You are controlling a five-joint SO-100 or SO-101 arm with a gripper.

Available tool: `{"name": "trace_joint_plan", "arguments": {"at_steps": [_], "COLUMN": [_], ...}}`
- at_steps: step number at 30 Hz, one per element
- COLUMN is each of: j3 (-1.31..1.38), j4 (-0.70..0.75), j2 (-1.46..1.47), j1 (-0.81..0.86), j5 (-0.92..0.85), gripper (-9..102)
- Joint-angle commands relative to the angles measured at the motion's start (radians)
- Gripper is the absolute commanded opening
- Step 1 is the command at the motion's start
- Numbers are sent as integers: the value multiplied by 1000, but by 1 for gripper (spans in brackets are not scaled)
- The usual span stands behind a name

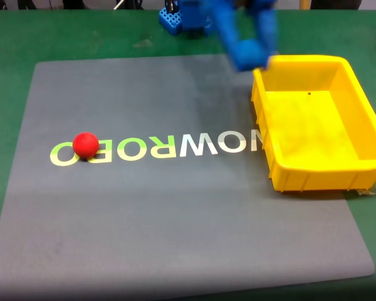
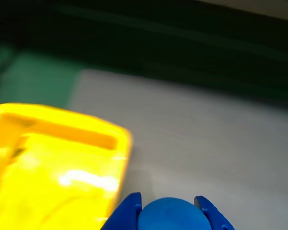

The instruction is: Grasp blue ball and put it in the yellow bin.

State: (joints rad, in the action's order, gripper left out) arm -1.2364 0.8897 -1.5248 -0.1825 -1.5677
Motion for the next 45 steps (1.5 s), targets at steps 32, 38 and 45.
{"name": "trace_joint_plan", "arguments": {"at_steps": [32,38,45], "j3": [8,8,-64], "j4": [89,91,100], "j2": [-77,-92,-215], "j1": [-253,-233,-195], "j5": [60,51,43], "gripper": [32,33,31]}}
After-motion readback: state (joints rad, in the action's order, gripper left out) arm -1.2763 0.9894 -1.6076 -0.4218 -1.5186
